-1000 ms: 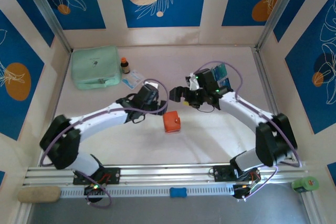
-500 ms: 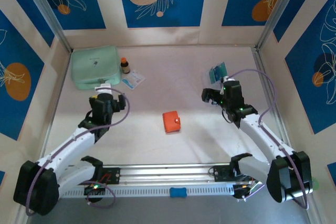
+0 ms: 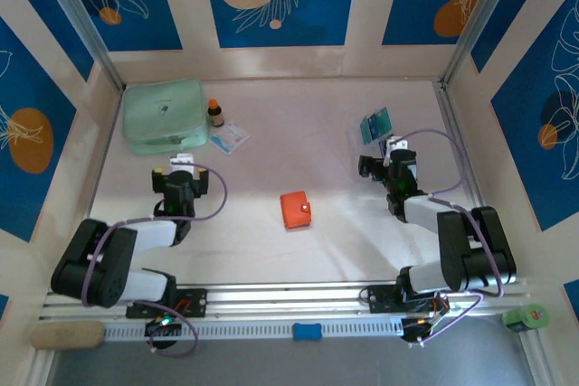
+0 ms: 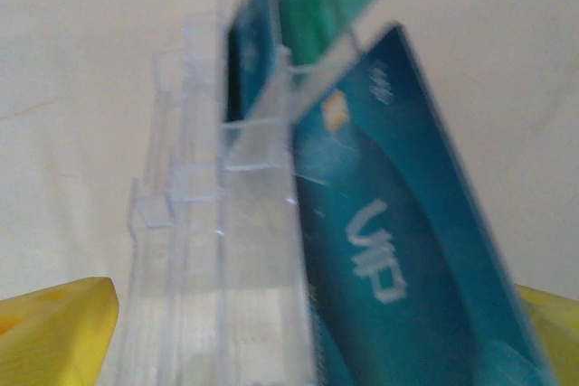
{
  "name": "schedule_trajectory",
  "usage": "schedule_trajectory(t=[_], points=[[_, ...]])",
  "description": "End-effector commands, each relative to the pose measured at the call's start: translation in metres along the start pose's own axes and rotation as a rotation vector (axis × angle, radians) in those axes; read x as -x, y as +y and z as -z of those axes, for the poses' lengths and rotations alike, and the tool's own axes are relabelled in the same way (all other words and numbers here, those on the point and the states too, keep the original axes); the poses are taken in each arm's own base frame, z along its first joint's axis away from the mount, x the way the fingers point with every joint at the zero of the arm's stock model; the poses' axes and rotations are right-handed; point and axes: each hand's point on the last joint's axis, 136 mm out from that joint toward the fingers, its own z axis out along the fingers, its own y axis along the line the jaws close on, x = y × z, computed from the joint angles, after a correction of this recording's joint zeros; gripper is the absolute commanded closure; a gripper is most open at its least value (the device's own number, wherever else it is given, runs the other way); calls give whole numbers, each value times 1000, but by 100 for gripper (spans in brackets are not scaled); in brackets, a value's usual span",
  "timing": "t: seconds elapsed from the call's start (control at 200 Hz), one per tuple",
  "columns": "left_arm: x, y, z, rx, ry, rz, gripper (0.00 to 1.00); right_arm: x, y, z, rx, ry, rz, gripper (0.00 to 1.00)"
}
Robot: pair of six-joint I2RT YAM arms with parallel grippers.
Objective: Put the credit cards into the card holder
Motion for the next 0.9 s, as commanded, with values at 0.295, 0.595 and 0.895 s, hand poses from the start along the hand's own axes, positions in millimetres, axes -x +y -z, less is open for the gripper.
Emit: schedule_trajectory(t=[0.295, 0.595, 0.895], points=[[25, -16, -25, -135, -155, 34, 1, 14, 10, -12, 231, -97, -24, 1], [17, -11, -38, -159, -75, 83, 1, 15, 8, -13, 191, -103, -15, 1], [16, -10, -39, -161, -67, 89, 1, 14, 8, -15, 198, -90, -19, 1]])
